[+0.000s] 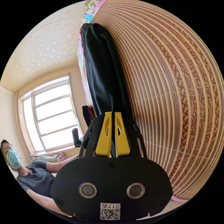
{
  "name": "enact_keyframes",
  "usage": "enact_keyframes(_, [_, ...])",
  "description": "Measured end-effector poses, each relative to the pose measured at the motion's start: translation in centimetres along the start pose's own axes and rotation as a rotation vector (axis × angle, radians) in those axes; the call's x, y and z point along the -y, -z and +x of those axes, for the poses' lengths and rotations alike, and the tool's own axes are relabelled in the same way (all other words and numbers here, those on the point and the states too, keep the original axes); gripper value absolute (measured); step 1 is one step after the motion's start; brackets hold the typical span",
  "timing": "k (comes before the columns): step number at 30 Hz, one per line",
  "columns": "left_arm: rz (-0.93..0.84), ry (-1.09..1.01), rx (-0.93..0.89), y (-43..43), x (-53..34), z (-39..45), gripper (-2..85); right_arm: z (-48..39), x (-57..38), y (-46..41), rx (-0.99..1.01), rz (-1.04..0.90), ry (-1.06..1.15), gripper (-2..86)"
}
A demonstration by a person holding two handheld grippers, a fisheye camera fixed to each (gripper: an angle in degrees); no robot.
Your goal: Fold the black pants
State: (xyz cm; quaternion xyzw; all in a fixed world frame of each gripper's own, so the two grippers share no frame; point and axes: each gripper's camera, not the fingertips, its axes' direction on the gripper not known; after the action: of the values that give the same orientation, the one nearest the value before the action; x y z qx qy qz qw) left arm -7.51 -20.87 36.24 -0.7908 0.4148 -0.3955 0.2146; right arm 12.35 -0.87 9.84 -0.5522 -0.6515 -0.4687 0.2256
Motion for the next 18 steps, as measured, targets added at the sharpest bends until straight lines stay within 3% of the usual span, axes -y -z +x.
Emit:
enact_keyframes(4, [0.009,-0.052,-0.046,0.9,-1.0,1.3,-0.4,-0.7,-2.7,3.7,0.043,0.104,0.025,2.1])
enact_keyframes(7, [0.027,-0.044,-0.171,1.1,-2.2,0.4,-0.6,-1.1,-3.6,3.7,-0.155,0.116,-0.028,2.3])
enact_keyframes(9, [-0.003,0.003,-0.138,0.9,-2.6,0.1,-0.4,-2.3,-2.7,2.6,-0.202,0.044,0.003,3.6])
enact_keyframes(11, [0.024,0.056,-0.086,1.8,-3.2,-0.7,0.2,-2.7,-2.2,2.2,-0.194,-0.004,0.021,5.6])
enact_keyframes(14, [0.142,0.130,-0.231,4.3,-3.4,-3.1,5.4,-2.5,-2.2,3.3,-0.194,0.010,0.013,9.6])
enact_keyframes(18, [0.239,0.190,-0.400,6.6,-0.8,-6.4,12.4,0.4,-1.0,5.1,-0.003,0.055,-0.032,13.3])
